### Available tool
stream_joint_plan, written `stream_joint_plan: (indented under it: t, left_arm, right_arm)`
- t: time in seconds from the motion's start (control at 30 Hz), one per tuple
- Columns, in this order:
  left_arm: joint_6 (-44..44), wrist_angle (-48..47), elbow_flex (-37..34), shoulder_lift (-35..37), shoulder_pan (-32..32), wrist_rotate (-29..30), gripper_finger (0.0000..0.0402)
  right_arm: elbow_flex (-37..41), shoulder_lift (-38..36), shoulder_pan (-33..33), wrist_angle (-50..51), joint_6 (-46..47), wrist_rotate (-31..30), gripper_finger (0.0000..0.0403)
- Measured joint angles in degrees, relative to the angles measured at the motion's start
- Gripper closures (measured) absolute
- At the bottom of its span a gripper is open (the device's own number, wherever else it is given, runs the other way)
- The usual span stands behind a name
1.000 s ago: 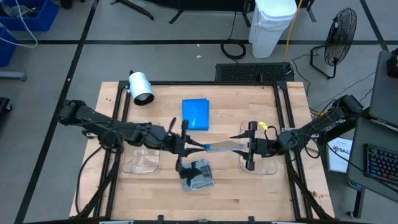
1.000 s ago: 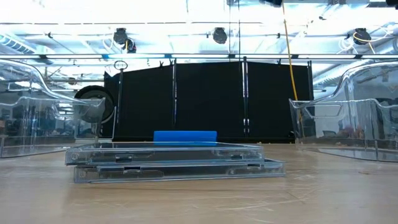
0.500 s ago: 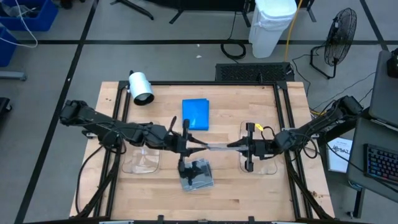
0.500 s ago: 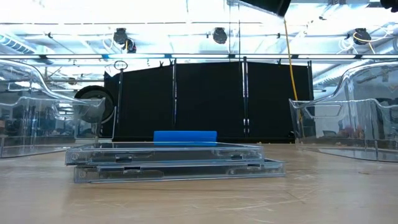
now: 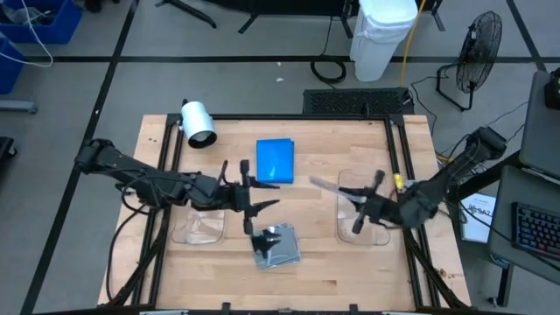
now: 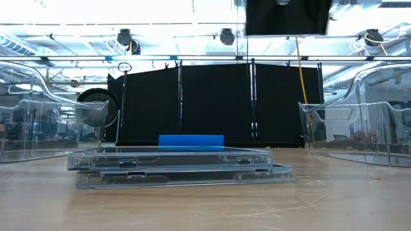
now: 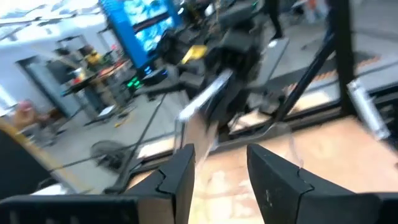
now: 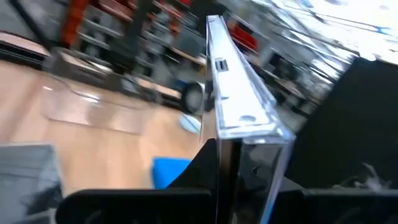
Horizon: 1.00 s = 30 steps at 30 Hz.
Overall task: Pick & place jewel cases by type
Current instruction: Put the black CD case into the right transparent bin
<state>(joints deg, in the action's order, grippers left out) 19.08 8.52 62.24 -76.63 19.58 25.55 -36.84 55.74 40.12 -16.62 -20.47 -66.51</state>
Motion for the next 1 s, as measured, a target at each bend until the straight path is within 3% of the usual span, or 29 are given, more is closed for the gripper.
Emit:
stream_joint_plan:
  t: [0.13, 0.27, 0.43, 0.6, 0.8, 0.9, 1.0]
  left_arm:
    - [-1.1, -6.3, 0.0, 1.6, 1.0, 5.7, 0.0253]
    - [-4.8, -10.5, 0.0, 2.5, 1.4, 10.2, 0.0259]
    - [-8.2, -13.1, 0.0, 2.5, 1.7, 13.4, 0.0271]
    - [-8.8, -13.4, 0.0, 2.5, 2.9, 13.5, 0.0279]
    - [-8.3, -13.3, 0.0, 2.5, 4.5, 13.5, 0.0278]
    - [-8.3, -13.3, 0.0, 2.5, 5.0, 13.5, 0.0279]
    - [-8.4, -13.3, 0.0, 2.5, 5.3, 13.5, 0.0278]
  right_arm:
    - [-5.0, 2.4, 7.9, 4.8, 2.9, -14.0, 0.0400]
    - [-10.7, 7.2, 13.3, -0.5, -4.9, -23.5, 0.0400]
    - [-13.3, 13.6, 13.7, -23.4, -24.0, -23.4, 0.0400]
    - [-13.1, 14.6, 13.3, -25.2, -25.4, -23.5, 0.0400]
    - [-12.8, 9.3, 18.6, -25.3, -22.7, -23.1, 0.0400]
    - [-10.7, 6.0, 21.1, -25.0, -19.0, -17.0, 0.0400]
    - [-8.2, 2.5, 21.9, -17.8, -9.0, -4.3, 0.0400]
